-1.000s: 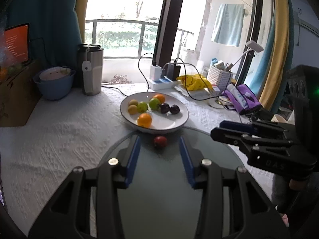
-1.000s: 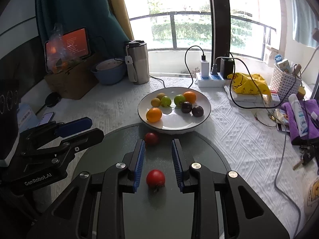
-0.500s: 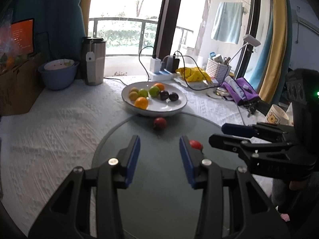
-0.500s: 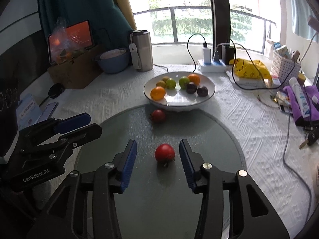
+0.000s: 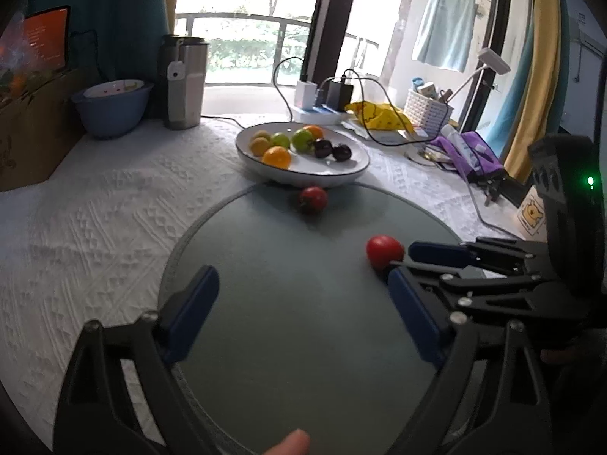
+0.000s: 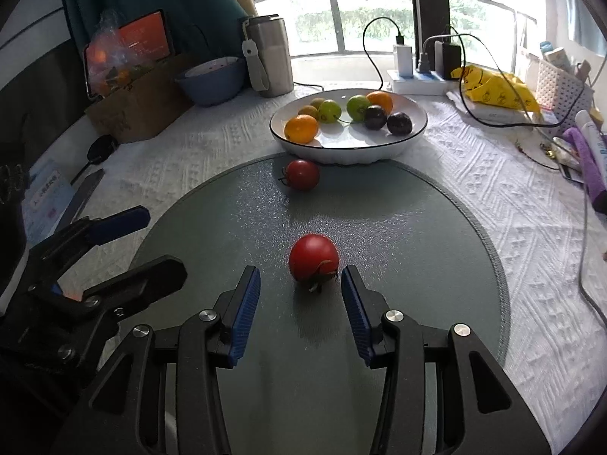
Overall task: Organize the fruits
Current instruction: 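Grasp a red tomato with the right gripper while the left grasps another red tomato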
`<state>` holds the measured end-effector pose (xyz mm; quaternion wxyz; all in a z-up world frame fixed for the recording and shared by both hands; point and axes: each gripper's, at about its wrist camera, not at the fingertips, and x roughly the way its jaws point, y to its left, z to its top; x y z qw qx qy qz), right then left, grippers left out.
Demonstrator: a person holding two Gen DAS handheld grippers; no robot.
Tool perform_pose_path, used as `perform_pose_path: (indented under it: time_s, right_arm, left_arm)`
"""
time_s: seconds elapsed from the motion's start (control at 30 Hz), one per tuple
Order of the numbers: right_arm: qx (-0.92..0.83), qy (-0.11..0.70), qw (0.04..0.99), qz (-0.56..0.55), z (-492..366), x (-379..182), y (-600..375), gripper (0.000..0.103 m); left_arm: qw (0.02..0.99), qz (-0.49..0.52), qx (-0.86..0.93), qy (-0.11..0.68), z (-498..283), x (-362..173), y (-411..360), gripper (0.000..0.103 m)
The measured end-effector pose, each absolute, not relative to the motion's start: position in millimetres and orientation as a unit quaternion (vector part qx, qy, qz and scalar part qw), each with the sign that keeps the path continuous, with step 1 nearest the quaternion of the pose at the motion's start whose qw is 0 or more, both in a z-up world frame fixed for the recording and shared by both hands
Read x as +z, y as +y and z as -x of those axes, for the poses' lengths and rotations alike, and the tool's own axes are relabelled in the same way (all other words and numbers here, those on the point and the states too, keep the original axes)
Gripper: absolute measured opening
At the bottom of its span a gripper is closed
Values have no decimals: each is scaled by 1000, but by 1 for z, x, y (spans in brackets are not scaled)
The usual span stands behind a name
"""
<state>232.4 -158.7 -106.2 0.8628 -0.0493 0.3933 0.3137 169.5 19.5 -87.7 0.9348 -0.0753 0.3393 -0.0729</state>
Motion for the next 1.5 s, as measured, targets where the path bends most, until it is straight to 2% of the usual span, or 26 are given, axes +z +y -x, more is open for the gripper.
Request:
perform_pose_path:
  time_s: [0.4,0.47,0.77,0.9,1.2,1.43,1.5]
  right_arm:
    - [307,403,859,74,-251,-115,-147,47]
    - [317,400,856,75,-251,-115,-147,32]
    - [321,391,861,59,-267,-110,-165,32]
    - [321,387,863,46,-278,-106,-178,32]
    - [328,378,865,27,-300,-100,-193,32]
    - [326,383,864,0,-314,-103,-201,32]
    - [326,384,864,-2,-316,-104,-202,32]
  left_arm:
    - [927,61,-58,367,-188,-95,20,92]
    - [924,53,-56,374,-195,-97,17,92]
    - [921,35,-59,385,-220,-94,2,91]
    - [917,26,-62,394,-234,-96,-7,84]
    - [907,9,-64,416,-269,-101,-21,75]
    - [901,-15,-79,426,-289,-105,-30,72]
    - [900,-20,-81,429,-293,-107,-32,61]
